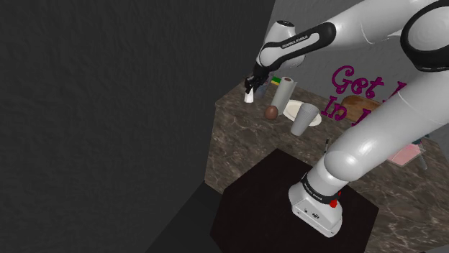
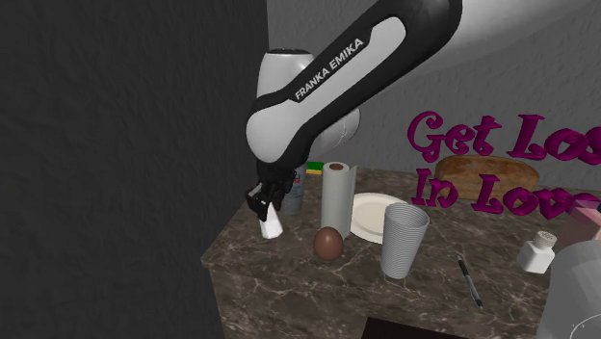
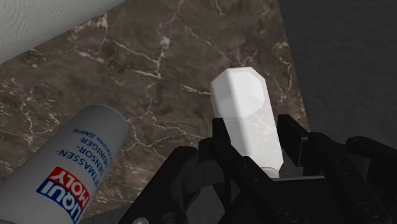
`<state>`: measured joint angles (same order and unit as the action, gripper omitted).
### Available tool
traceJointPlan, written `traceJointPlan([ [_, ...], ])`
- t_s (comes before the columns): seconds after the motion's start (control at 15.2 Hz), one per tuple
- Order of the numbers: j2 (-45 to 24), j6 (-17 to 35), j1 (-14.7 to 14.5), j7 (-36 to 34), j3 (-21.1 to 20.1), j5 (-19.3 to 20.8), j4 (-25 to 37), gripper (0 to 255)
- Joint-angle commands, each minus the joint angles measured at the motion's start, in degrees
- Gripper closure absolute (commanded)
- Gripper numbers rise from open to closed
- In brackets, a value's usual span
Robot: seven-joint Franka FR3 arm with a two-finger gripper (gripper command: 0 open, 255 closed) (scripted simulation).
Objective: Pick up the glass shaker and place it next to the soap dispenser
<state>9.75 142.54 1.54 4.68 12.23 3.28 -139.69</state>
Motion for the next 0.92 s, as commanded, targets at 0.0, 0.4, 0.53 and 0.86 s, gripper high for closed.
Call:
traceJointPlan([
  [0.0,1.0,-1.8,0.0,-0.3,-0.2,0.2,0.7,255],
  [0.4,3.4,-6.7,0.1,-0.6,-0.5,0.6,3.3,255],
  [0.53,4.1,-8.4,0.1,-0.6,-0.6,0.7,4.2,255],
  [0.86,5.6,-12.4,0.1,-0.8,-0.8,0.8,6.8,255],
])
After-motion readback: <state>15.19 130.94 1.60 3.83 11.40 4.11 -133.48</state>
